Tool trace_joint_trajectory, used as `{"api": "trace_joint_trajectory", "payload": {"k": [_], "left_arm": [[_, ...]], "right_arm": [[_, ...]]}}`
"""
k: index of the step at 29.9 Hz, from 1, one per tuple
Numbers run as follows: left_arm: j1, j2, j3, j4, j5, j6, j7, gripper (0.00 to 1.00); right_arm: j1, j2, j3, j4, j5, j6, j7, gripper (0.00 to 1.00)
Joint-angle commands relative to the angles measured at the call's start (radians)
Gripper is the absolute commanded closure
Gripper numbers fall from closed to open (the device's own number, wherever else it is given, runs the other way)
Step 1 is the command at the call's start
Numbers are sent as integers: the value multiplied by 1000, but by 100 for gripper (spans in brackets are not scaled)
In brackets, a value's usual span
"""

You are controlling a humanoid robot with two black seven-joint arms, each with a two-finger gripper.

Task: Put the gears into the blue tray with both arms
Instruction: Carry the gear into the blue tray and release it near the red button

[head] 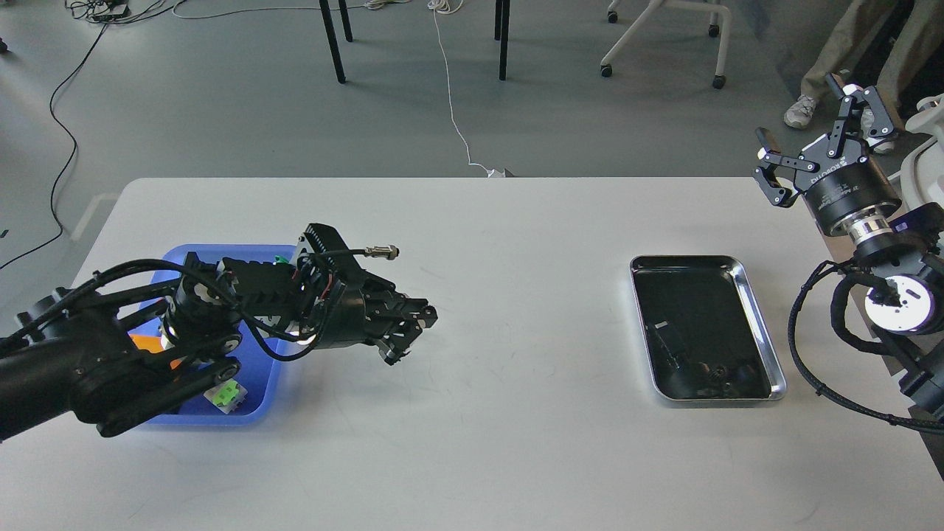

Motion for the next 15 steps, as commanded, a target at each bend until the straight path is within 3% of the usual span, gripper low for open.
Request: {"api": "trace_joint_trajectory", "payload": {"k": [1, 7, 15], "left_arm": [[-2, 142, -38, -7, -78, 30, -48, 89], [24, 308, -9, 31, -115, 87, -85, 89], [112, 298, 35, 201, -115, 158, -95, 89]], "right_arm": [[0, 3, 0, -1, -1, 0, 0, 1], [3, 5, 0, -2, -1, 0, 0, 1], [12, 5, -2, -1, 0, 0, 0, 1]]}}
